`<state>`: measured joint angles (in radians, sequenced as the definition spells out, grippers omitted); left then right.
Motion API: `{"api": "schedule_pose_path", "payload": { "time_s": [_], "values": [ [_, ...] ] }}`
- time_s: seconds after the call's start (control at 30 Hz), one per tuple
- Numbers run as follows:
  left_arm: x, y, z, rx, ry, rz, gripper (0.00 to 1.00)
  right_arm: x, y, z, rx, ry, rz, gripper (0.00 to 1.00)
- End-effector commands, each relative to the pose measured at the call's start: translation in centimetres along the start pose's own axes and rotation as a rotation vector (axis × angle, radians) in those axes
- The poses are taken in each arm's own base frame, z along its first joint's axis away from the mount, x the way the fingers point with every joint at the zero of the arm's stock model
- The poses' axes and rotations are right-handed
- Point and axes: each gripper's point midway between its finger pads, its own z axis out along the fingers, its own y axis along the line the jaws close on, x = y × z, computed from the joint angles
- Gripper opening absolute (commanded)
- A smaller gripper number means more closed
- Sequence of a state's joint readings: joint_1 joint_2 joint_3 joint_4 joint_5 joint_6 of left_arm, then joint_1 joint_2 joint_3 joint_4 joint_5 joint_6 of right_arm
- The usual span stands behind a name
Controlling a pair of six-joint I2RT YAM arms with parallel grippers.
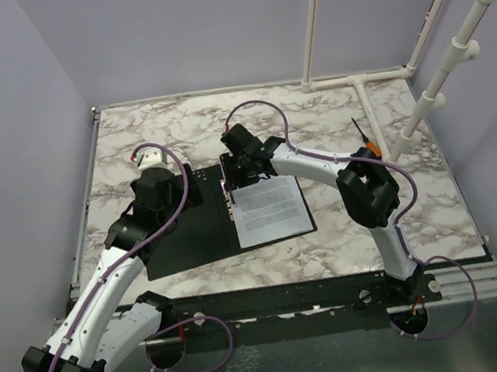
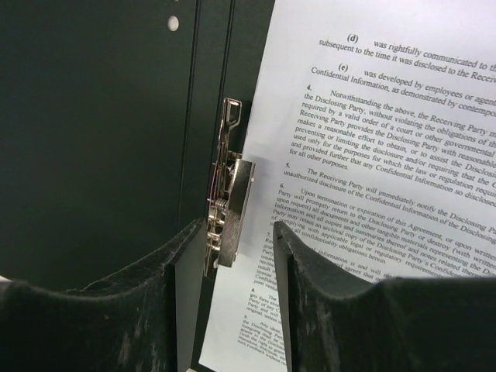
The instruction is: Put the files into the folder
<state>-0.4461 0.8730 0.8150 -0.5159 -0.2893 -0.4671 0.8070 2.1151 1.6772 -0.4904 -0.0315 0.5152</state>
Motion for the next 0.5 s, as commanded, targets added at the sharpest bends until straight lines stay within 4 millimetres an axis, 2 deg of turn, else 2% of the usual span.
{"api": "schedule_pose_path", "payload": {
  "time_s": [0.0, 0.23, 0.47],
  "values": [
    [0.3, 0.5, -0.1, -0.009, -0.001, 0.02, 0.99, 1.1, 0.4, 1.1, 0.017, 0.04, -0.006, 0.43],
    [0.4, 0.4, -0.2, -0.002, 0.002, 0.022, 0.99, 2.2, 0.6, 2.0, 0.016, 0.069, -0.014, 0.41],
    [0.4, 0.5, -0.1, -0.006, 0.002, 0.024, 0.99, 2.6, 0.8, 2.3, 0.011, 0.082, -0.021, 0.33]
  ]
}}
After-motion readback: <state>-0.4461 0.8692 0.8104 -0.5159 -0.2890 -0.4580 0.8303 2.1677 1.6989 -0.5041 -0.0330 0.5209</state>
